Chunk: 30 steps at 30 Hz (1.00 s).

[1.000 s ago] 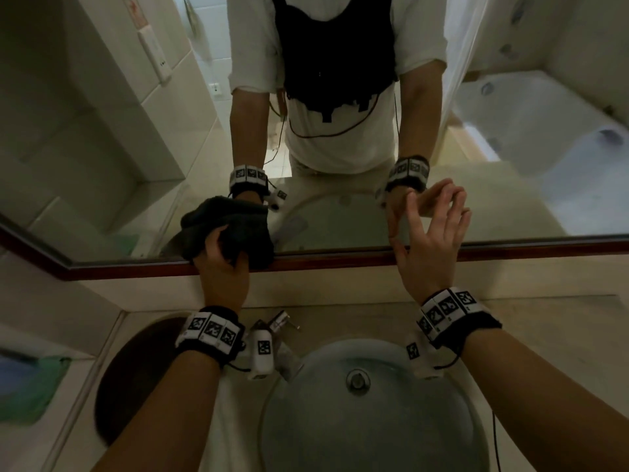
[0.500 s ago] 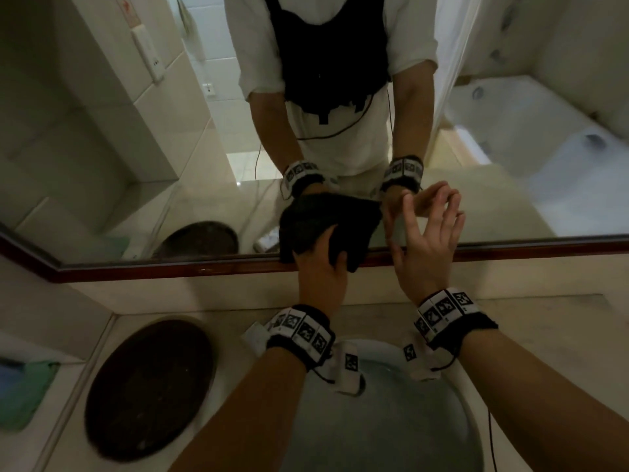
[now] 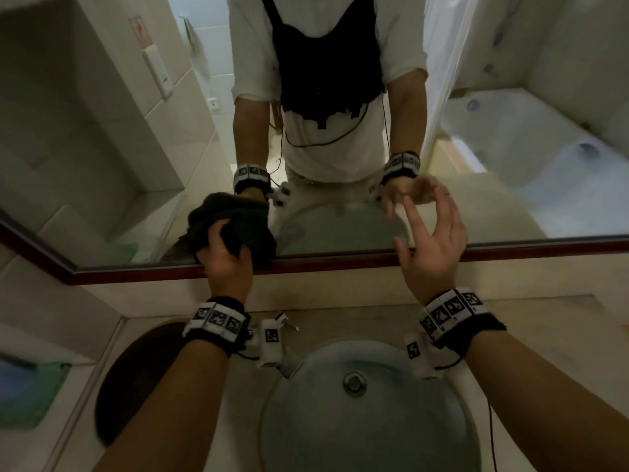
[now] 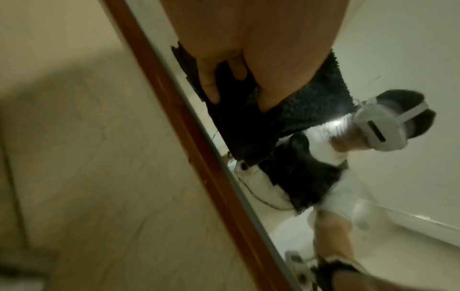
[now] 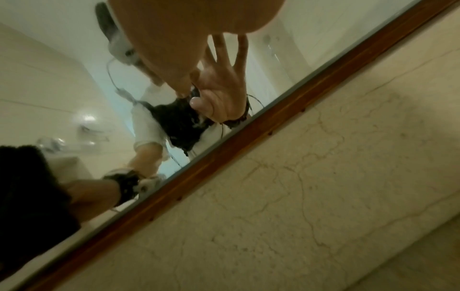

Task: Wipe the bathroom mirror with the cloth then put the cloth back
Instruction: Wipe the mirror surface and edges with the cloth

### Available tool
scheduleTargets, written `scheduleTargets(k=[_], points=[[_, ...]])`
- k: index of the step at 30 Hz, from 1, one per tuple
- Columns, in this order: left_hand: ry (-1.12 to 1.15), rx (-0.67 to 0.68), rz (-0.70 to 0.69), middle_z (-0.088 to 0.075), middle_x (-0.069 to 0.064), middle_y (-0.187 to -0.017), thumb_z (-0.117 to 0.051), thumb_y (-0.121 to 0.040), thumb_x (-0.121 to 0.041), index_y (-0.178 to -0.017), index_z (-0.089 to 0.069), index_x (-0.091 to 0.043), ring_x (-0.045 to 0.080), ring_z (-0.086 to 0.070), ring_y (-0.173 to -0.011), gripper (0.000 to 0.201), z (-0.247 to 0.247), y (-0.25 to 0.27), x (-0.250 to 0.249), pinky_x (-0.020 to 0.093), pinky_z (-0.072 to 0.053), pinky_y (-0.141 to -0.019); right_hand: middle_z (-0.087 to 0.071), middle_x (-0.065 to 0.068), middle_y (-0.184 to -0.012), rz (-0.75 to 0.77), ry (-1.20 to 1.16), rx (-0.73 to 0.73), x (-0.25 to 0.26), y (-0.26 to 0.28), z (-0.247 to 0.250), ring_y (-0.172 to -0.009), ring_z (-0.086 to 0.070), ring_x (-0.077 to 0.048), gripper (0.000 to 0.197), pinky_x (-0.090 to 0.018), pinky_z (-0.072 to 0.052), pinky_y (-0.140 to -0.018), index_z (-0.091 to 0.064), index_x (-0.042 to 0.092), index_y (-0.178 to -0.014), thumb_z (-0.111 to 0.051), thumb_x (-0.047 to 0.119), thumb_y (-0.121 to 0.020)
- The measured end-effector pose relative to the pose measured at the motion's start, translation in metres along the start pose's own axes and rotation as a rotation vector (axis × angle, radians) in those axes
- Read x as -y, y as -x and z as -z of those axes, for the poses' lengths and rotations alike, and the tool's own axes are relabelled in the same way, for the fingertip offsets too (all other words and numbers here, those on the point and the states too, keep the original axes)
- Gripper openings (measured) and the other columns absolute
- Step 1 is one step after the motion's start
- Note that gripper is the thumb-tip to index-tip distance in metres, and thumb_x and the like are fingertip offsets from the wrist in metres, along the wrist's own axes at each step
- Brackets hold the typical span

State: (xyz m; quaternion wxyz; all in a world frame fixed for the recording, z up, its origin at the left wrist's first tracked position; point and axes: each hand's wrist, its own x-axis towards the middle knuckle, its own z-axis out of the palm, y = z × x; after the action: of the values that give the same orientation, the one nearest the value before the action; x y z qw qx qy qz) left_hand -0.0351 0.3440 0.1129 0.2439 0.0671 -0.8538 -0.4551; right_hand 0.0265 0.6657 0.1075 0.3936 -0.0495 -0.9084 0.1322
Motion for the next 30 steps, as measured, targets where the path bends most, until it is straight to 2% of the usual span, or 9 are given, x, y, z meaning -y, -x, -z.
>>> scheduleTargets(k=[2, 4, 6, 10, 15, 19, 22, 26, 30], points=[[-0.010, -0.007, -0.050, -0.033, 0.026, -0.145, -0.062, -0.089, -0.008, -0.137, -0.045, -0.012, 0.037, -0.037, -0.131, 0.051, 0.012, -0.004, -0.010, 0.029, -0.028, -0.106, -0.022, -0.016, -0.159, 0.007, -0.003, -0.061, -0.005, -0.010, 0.010, -0.144, -0.025, -0.037, 0.067, -0.057, -0.030, -0.108, -0.044, 0.025, -0.147, -0.071, 0.031, -0.086], [0.001, -0.008, -0.102, -0.028, 0.025, -0.148, -0.063, -0.090, -0.008, -0.139, -0.043, -0.012, 0.037, -0.032, -0.135, 0.053, 0.016, -0.004, -0.022, 0.028, -0.026, -0.105, -0.017, -0.018, -0.161, -0.020, 0.021, -0.075, -0.008, -0.022, 0.018, -0.147, -0.019, -0.038, 0.070, -0.060, -0.024, -0.112, -0.039, 0.027, -0.150, -0.070, 0.034, -0.088], [0.027, 0.014, -0.110, -0.027, 0.021, -0.150, -0.064, -0.090, -0.010, -0.140, -0.041, -0.018, 0.034, -0.030, -0.138, 0.055, 0.011, -0.002, -0.037, 0.031, -0.026, -0.109, -0.007, -0.018, -0.163, -0.071, 0.040, -0.017, -0.008, -0.031, 0.020, -0.150, -0.006, -0.038, 0.078, -0.063, -0.017, -0.115, -0.029, 0.030, -0.154, -0.069, 0.037, -0.088], [0.024, 0.048, -0.203, -0.037, 0.019, -0.144, -0.063, -0.090, -0.014, -0.139, -0.044, -0.024, 0.033, -0.036, -0.133, 0.053, -0.015, 0.011, -0.066, 0.046, -0.033, -0.114, 0.009, -0.020, -0.163, -0.092, 0.062, 0.103, -0.004, -0.032, 0.014, -0.150, 0.009, -0.040, 0.093, -0.063, -0.012, -0.117, -0.009, 0.034, -0.157, -0.070, 0.038, -0.087], [0.063, 0.162, -0.390, -0.046, 0.015, -0.139, -0.057, -0.094, -0.022, -0.138, -0.046, -0.023, 0.033, -0.045, -0.128, 0.045, -0.068, 0.041, -0.090, 0.053, -0.040, -0.108, 0.012, -0.019, -0.162, -0.093, 0.046, 0.105, -0.007, -0.031, 0.009, -0.149, 0.013, -0.039, 0.085, -0.061, -0.008, -0.119, -0.014, 0.032, -0.157, -0.066, 0.038, -0.091], [0.018, 0.298, -0.464, -0.042, 0.015, -0.148, -0.052, -0.098, -0.029, -0.144, -0.045, -0.021, 0.036, -0.035, -0.138, 0.047, -0.105, 0.066, -0.104, 0.048, -0.024, -0.119, 0.007, -0.021, -0.162, -0.096, 0.029, 0.094, -0.009, -0.030, 0.007, -0.150, 0.010, -0.038, 0.071, -0.062, -0.007, -0.118, -0.018, 0.031, -0.157, -0.057, 0.036, -0.098], [-0.002, 0.325, -0.464, -0.039, 0.014, -0.152, -0.053, -0.100, -0.026, -0.146, -0.044, -0.022, 0.037, -0.029, -0.142, 0.047, -0.113, 0.073, -0.102, 0.034, -0.013, -0.119, 0.006, -0.021, -0.163, -0.089, 0.027, 0.097, -0.011, -0.029, 0.006, -0.150, 0.010, -0.038, 0.066, -0.062, -0.007, -0.118, -0.017, 0.032, -0.157, -0.052, 0.038, -0.101], [0.008, 0.318, -0.422, -0.041, 0.016, -0.149, -0.057, -0.097, -0.021, -0.142, -0.048, -0.019, 0.038, -0.031, -0.140, 0.046, -0.112, 0.076, -0.091, 0.042, -0.020, -0.118, 0.011, -0.021, -0.162, -0.099, 0.030, 0.121, -0.010, -0.027, 0.005, -0.148, 0.018, -0.034, 0.073, -0.063, -0.007, -0.118, -0.015, 0.030, -0.157, -0.056, 0.038, -0.098], [0.015, 0.355, -0.303, -0.036, 0.018, -0.151, -0.061, -0.095, -0.018, -0.142, -0.048, -0.020, 0.039, -0.028, -0.141, 0.048, -0.108, 0.083, -0.068, 0.044, -0.024, -0.117, 0.018, -0.016, -0.161, -0.121, 0.024, 0.152, -0.007, -0.026, 0.005, -0.146, 0.024, -0.031, 0.083, -0.063, -0.006, -0.118, -0.012, 0.031, -0.157, -0.064, 0.037, -0.092]])
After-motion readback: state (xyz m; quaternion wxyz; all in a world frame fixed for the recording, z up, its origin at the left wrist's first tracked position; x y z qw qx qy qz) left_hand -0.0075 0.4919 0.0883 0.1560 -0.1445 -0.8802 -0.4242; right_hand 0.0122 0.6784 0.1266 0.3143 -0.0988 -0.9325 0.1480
